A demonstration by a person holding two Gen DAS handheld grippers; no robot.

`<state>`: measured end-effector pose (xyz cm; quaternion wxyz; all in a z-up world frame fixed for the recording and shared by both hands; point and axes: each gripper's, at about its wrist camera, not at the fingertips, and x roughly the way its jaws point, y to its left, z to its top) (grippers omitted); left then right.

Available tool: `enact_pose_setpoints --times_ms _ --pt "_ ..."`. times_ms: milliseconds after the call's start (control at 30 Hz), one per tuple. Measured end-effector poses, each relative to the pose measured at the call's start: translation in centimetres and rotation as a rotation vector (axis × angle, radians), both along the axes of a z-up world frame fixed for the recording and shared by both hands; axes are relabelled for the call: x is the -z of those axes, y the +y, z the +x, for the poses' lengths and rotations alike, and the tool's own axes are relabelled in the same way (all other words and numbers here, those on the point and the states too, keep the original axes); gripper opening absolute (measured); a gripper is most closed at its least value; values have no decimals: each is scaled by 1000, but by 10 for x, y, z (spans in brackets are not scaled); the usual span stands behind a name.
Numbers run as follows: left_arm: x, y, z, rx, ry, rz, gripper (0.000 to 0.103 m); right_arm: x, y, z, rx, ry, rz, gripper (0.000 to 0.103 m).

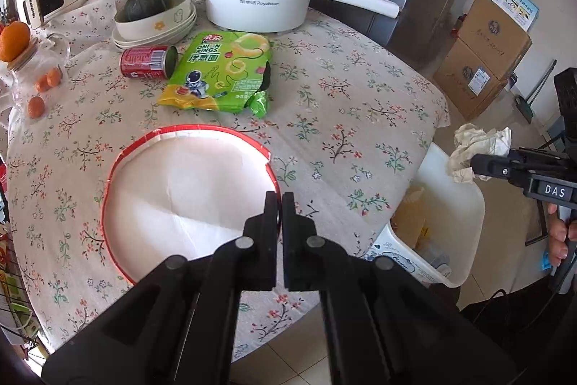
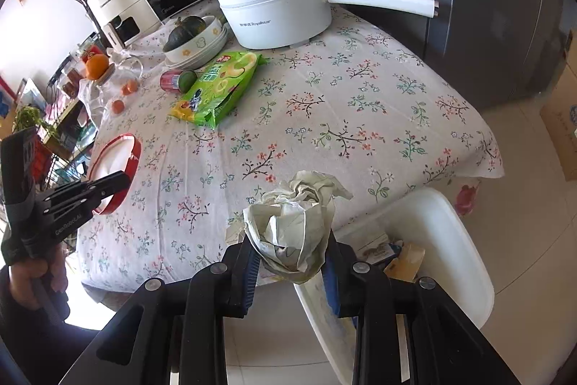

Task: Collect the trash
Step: 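Grasp the red-rimmed lid with the left tool while the right holds the foil, then carry lid and foil over the bin and open both tools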

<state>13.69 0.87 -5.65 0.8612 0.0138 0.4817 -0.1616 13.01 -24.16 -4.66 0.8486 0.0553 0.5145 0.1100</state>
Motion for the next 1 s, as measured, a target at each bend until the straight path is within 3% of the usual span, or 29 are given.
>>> enact_pose_setpoints --times_ms 400,1000 --pt "0 -86 -40 203 -31 8 3 12 -49 -26 121 28 2 32" --pt "27 -220 -59 480 21 -23 3 27 -135 -75 298 58 -25 32"
